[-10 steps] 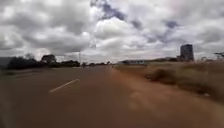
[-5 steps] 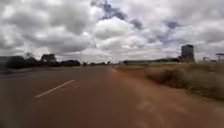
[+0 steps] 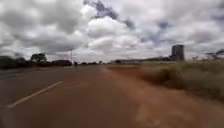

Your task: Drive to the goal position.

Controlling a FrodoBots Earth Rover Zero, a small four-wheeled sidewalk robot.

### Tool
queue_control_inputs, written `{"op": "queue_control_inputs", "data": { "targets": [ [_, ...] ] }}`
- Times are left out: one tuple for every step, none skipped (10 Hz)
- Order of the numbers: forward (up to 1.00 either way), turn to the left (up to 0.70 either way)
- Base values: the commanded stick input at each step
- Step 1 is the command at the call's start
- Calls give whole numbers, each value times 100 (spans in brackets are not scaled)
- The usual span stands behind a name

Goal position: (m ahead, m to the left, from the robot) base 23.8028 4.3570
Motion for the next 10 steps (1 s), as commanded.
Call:
{"op": "queue_control_inputs", "data": {
  "targets": [
    [85,0],
    [85,0],
    [85,-4],
    [85,-22],
    [85,-34],
    [85,-34],
    [85,-34],
    [85,-31],
    [85,-27],
    [85,-8]
  ]
}}
